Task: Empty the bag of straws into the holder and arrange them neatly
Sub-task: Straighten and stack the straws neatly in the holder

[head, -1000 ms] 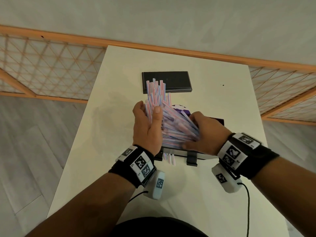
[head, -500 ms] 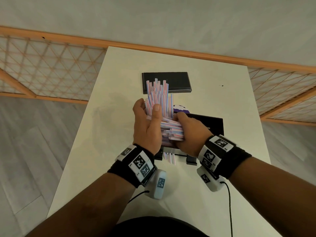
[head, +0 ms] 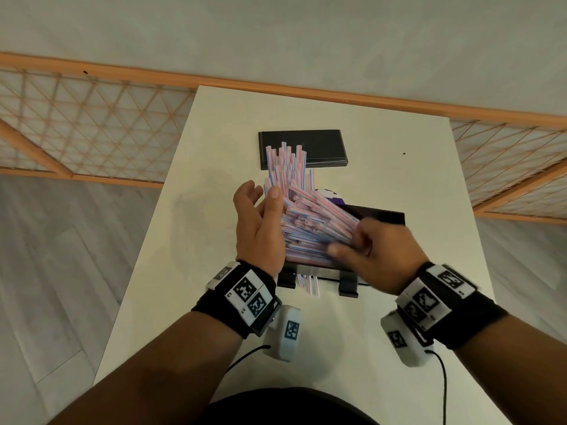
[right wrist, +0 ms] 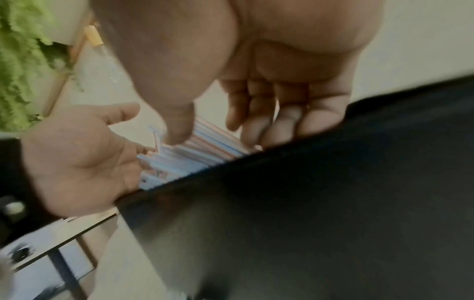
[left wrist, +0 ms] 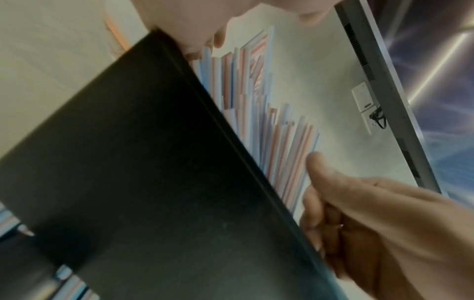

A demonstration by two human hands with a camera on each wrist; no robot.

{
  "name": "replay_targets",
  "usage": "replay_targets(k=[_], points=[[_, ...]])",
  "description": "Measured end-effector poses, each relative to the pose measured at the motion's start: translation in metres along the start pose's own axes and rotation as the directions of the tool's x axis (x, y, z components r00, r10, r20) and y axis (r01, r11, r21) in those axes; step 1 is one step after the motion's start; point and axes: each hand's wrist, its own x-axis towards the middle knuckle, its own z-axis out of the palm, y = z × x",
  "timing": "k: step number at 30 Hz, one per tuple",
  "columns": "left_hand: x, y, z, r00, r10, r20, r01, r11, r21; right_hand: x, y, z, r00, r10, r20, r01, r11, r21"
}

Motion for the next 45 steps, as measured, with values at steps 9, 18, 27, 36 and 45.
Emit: replay_targets(k=[9, 18, 27, 36, 45], points=[[-0.003, -0.001, 0.004, 0.999, 0.035, 0.019, -0.036, 0.999, 0.039, 0.005, 0.005, 0.029, 0.946, -0.114, 0.303, 0.160, 0.978, -0.133], [-0.005, 0.002, -0.004, 0.995, -0.082, -0.056, 0.073, 0.988, -0.137, 0.030, -0.014, 0.032, 0.921, -0.046, 0.387, 0.144, 0.963, -0.227], [-0.004, 0.009, -0.004, 0.990, -0.138, -0.027, 0.131, 0.977, -0.166, 0.047, -0.019, 0.041, 0.879, 0.123, 0.461, 0.032, 0.949, -0.315], [-0.001, 0.000, -0.004, 0.995, -0.103, -0.001, 0.102, 0.986, -0.134, 0.045, -0.027, 0.033, 0.860, -0.018, 0.510, 0.082, 0.991, -0.102], [-0.002, -0.001, -0.002, 1.000, -0.011, 0.018, 0.012, 0.997, -0.075, 0.048, -0.029, 0.037, 0.882, -0.048, 0.470, 0.099, 0.992, -0.084]])
